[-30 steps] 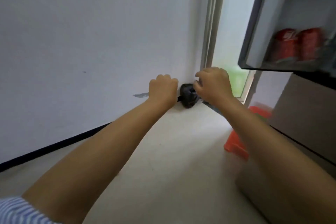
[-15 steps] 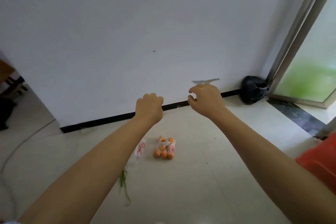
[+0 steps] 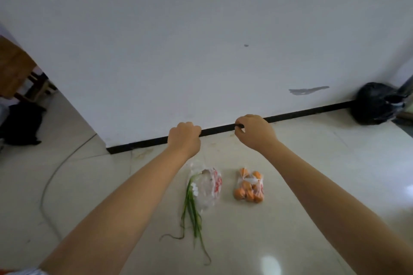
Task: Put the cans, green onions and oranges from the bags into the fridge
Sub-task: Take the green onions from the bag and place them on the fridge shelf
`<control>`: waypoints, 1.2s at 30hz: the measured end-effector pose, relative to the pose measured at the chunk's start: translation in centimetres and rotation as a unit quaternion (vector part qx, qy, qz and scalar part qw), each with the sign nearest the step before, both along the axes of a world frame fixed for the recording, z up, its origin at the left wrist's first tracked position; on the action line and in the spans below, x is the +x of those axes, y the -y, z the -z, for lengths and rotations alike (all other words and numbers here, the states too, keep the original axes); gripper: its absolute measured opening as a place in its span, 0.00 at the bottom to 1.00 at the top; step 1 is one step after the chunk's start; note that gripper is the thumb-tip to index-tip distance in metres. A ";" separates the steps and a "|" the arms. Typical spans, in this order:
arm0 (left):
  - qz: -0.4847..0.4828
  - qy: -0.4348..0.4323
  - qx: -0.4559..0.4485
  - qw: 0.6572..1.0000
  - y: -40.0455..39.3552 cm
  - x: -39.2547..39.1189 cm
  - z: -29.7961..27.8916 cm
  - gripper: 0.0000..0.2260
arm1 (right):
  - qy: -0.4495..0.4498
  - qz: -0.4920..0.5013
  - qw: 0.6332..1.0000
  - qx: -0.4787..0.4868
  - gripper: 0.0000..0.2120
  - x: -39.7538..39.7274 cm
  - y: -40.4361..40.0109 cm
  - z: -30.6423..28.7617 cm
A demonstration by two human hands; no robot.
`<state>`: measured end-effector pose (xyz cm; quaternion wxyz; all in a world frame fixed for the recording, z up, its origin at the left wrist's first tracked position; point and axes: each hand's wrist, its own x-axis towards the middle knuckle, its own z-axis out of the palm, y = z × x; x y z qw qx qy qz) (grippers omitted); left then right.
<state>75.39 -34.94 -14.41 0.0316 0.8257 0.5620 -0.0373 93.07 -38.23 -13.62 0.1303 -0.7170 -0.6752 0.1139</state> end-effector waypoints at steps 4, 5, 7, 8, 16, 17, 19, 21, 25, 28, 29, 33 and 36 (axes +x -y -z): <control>0.017 -0.016 -0.027 0.999 -6.6 -8.9 2.8 0.15 | -0.016 0.032 0.999 -0.027 0.15 -7.7 -6.2 2.7; 0.031 -0.022 -0.038 0.999 -8.1 -11.0 3.5 0.15 | -0.021 0.049 0.998 -0.036 0.15 -9.5 -7.4 3.4; 0.059 -0.033 -0.063 0.996 -11.1 -14.7 4.6 0.15 | -0.031 0.085 0.994 -0.067 0.17 -13.0 -9.3 4.9; 0.072 -0.036 -0.072 0.994 -12.8 -16.4 5.1 0.15 | -0.035 0.100 0.991 -0.084 0.17 -14.6 -10.2 5.8; 0.163 -0.044 -0.135 0.976 -24.9 -19.7 9.7 0.15 | -0.076 0.202 0.954 -0.209 0.22 -19.4 -13.5 12.8; 0.184 -0.049 -0.139 0.972 -26.1 -19.3 10.5 0.15 | -0.085 0.222 0.947 -0.216 0.20 -19.4 -13.7 13.9; 0.225 -0.063 -0.143 0.962 -28.2 -18.4 12.0 0.15 | -0.098 0.255 0.936 -0.222 0.14 -19.4 -14.1 15.9; 0.263 -0.083 -0.146 0.950 -30.4 -17.3 13.6 0.16 | -0.122 0.287 0.922 -0.229 0.11 -19.3 -15.3 17.7; 0.321 -0.120 -0.168 0.924 -35.1 -15.1 16.0 0.16 | -0.162 0.349 0.888 -0.252 0.08 -19.6 -18.7 20.1; 0.364 -0.151 -0.177 0.902 -37.8 -13.3 18.1 0.15 | -0.199 0.405 0.854 -0.260 0.13 -20.4 -20.7 21.6; 0.377 -0.161 -0.184 0.894 -38.5 -12.6 18.9 0.15 | -0.211 0.422 0.842 -0.263 0.13 -20.5 -21.1 22.1; 0.435 -0.200 -0.207 0.853 -40.0 -9.5 22.4 0.16 | -0.240 0.484 0.793 -0.280 0.14 -20.5 -21.6 24.9; 0.499 -0.223 -0.206 0.811 -40.9 -6.8 26.2 0.15 | -0.242 0.536 0.759 -0.281 0.14 -20.3 -21.5 28.0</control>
